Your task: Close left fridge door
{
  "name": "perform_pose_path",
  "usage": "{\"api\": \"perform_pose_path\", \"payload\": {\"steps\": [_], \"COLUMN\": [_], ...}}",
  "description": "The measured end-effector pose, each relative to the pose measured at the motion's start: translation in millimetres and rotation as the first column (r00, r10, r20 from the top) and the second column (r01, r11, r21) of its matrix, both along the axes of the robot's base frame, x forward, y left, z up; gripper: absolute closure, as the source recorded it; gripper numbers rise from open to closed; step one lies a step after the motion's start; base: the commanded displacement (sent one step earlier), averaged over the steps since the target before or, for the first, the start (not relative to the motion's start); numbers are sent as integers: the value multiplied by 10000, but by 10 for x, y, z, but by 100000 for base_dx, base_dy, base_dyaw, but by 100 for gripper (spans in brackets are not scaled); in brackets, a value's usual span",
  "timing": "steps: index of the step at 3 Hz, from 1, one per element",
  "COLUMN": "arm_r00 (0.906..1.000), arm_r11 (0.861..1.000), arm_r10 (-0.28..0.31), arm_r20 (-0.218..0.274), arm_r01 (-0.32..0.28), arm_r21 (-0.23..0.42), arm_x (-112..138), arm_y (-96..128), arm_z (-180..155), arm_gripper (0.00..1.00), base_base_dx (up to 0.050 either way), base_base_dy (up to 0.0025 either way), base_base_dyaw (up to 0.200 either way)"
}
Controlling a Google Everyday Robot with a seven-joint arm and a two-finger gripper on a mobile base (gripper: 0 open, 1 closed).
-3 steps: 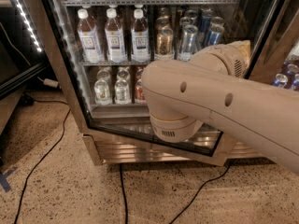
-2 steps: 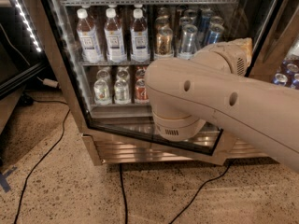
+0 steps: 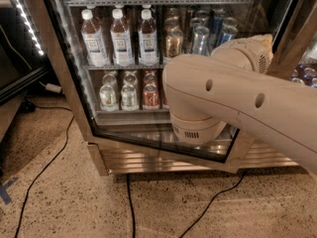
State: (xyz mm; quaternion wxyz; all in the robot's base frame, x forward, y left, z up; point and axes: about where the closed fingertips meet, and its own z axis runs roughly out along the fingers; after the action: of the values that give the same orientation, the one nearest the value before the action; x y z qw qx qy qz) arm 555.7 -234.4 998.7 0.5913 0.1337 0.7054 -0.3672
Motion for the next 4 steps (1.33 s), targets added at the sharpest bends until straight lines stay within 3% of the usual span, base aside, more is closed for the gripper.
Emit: {"api": "perform_pose_path", "payload": {"steps": [1,4], "arm_r00": [9998,9998], "arm_r11": [9998,9998], "arm_r10": [196,197], "arm_r20": [77,85], "arm_r01": [-196,-198], "arm_r21": [85,84], "arm_x": [68,66], "arm_y": [-54,-54], "arm_z": [64,69], "arm_gripper": [100,100], "base_base_dx": [0,4854], "base_base_dy": [0,-4], "base_base_dyaw": [0,-354]}}
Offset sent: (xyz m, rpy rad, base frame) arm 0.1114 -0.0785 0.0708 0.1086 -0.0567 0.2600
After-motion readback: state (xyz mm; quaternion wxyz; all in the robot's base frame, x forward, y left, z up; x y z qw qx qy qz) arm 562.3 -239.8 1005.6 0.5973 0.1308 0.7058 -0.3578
